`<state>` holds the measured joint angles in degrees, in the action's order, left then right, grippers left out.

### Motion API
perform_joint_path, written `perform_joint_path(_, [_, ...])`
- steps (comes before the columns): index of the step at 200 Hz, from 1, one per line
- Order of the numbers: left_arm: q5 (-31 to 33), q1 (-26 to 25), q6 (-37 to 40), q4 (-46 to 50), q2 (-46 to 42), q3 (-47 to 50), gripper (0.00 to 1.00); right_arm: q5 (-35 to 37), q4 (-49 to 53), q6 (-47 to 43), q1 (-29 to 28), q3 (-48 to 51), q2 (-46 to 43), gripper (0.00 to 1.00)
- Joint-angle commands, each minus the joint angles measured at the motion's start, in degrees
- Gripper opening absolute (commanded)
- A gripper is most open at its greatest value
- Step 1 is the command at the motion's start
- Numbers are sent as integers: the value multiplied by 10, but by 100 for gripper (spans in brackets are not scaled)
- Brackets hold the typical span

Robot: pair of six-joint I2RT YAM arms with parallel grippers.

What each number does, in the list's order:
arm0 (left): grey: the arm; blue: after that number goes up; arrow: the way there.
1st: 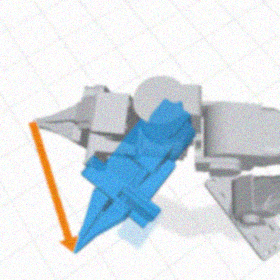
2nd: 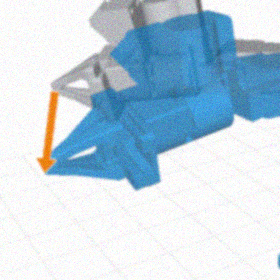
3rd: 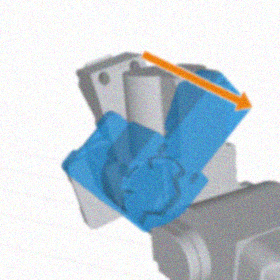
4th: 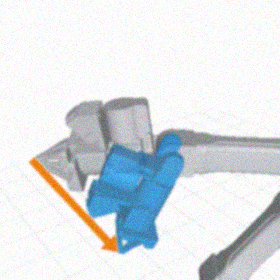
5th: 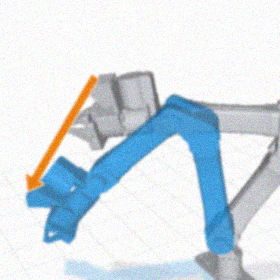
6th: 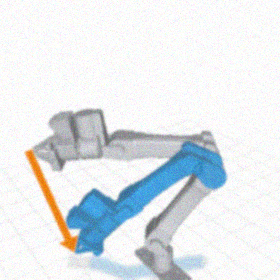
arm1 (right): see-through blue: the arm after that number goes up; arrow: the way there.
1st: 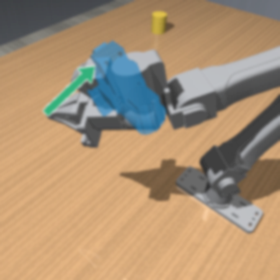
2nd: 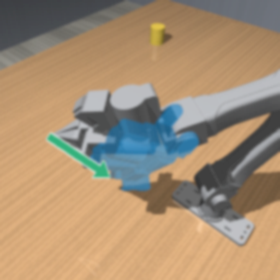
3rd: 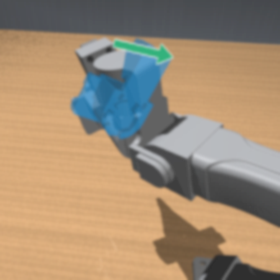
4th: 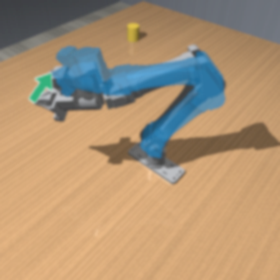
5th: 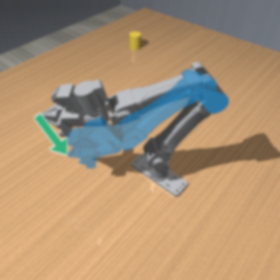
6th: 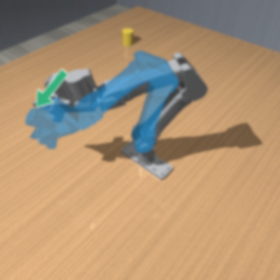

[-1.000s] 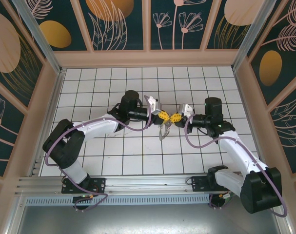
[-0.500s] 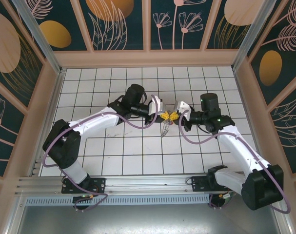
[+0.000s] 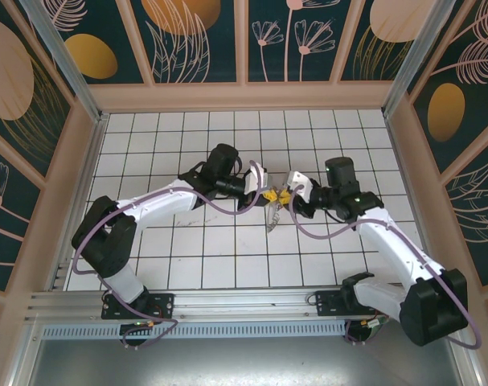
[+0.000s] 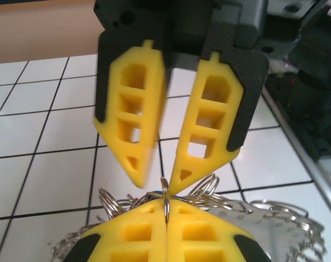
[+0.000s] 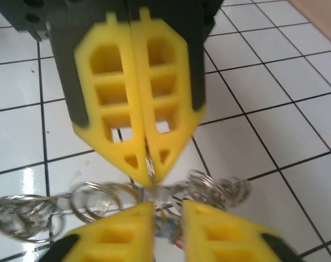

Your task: Put the keys on the keyring

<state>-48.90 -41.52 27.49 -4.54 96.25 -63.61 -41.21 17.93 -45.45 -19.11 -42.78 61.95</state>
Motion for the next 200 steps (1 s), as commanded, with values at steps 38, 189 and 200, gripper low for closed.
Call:
perform_joint_path(38, [-45,-4,-69,-123,-23,42,0,-60,-113,48,40,57,-102,44])
perform_joint_path(189, [-13,-4,1,-39,-24,35,0,-30,60,-76,9,-6,-38,33])
perform_joint_path(200, [-14,-4,1,-37,-24,35,0,-30,56,-72,4,-5,-37,34])
